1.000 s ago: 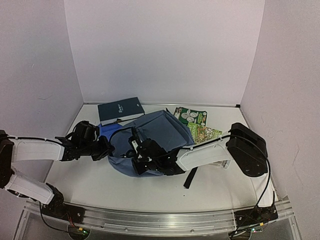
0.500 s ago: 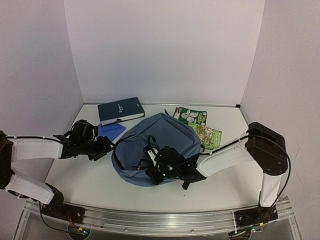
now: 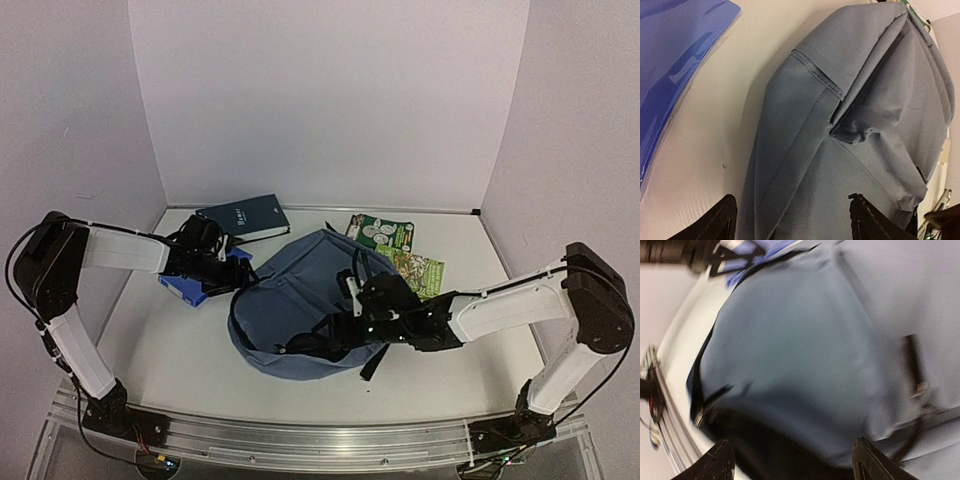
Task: Pack the student bag
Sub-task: Adjust the student bag at the center of the board.
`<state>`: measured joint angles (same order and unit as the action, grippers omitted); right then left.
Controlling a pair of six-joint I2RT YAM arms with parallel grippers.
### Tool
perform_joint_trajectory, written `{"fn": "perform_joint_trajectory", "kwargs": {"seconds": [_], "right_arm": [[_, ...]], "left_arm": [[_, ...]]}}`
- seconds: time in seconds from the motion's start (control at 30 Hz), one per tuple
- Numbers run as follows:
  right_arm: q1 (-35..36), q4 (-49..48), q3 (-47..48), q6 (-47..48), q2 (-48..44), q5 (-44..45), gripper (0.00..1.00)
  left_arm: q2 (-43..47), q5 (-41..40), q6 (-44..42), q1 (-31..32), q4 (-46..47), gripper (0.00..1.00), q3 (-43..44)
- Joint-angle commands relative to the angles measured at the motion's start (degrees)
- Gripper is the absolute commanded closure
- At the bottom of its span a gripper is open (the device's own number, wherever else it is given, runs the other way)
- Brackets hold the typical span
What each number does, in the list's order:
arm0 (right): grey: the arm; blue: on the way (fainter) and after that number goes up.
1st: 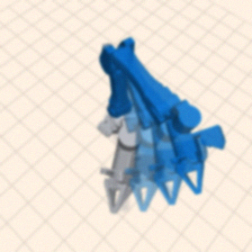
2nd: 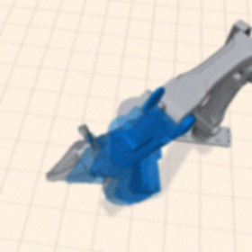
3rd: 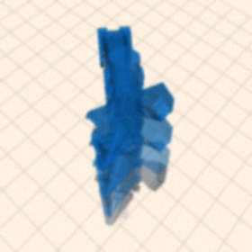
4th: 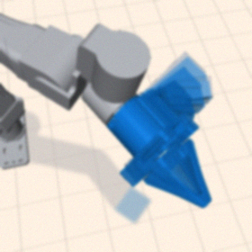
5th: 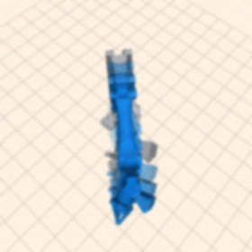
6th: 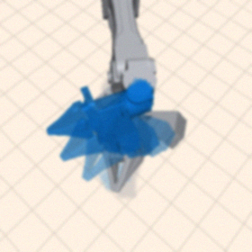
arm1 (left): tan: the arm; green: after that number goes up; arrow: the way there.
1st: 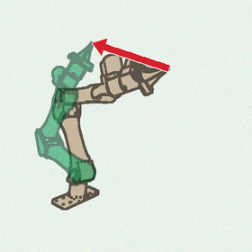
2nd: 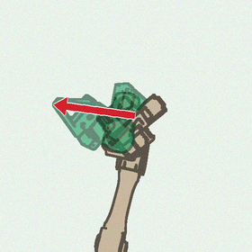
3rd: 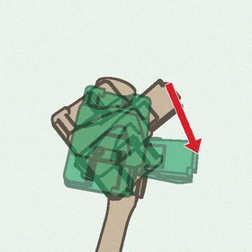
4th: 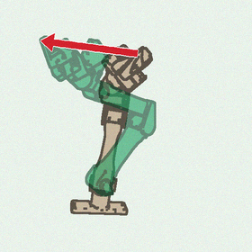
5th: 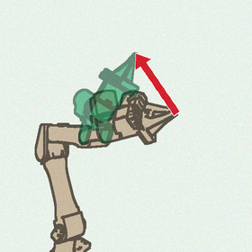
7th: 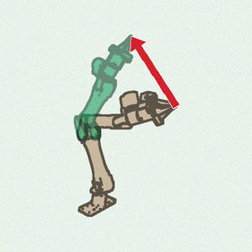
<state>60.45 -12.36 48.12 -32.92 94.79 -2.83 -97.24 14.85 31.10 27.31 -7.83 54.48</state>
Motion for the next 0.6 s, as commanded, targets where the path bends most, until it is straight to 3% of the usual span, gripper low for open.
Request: {"fn": "perform_joint_trajectory", "kwargs": {"seconds": [0.0, 0.1, 0.17, 0.27, 0.33, 0.4, 0.57], "right_arm": [[-8.88, 1.03, -1.91, -9.62, -1.68, -0.42, 0.14], [-13.60, 1.18, -2.27, -13.84, -0.25, 0.30, 0.15], [-15.44, 1.19, -1.96, -15.56, 1.29, 0.69, 0.17], [-15.95, 1.15, 0.00, -15.27, 3.99, 0.57, 0.19], [-15.98, 0.92, 2.04, -13.94, 6.08, 0.57, 0.25], [-16.05, 0.91, 4.49, -12.15, 9.24, 0.88, 0.30], [-16.07, 0.70, 12.43, -6.71, 16.50, 2.02, 0.49]], "left_arm": [[-3.90, -1.74, -5.63, -0.11, -4.39, 0.24, 5.60], [-6.20, 0.16, -5.90, -0.07, -4.19, 0.25, 7.18], [-7.43, 1.77, -5.85, -0.06, -3.58, 0.32, 7.76], [-8.61, 2.36, -5.67, -0.06, -3.43, 0.58, 8.09], [-8.57, 2.36, -5.25, -0.06, -3.02, 0.84, 7.38], [-7.91, 2.42, -4.36, -0.06, -2.26, 0.96, 5.65], [-2.58, 4.34, 0.21, 0.41, 1.76, 1.00, -2.87]]}}
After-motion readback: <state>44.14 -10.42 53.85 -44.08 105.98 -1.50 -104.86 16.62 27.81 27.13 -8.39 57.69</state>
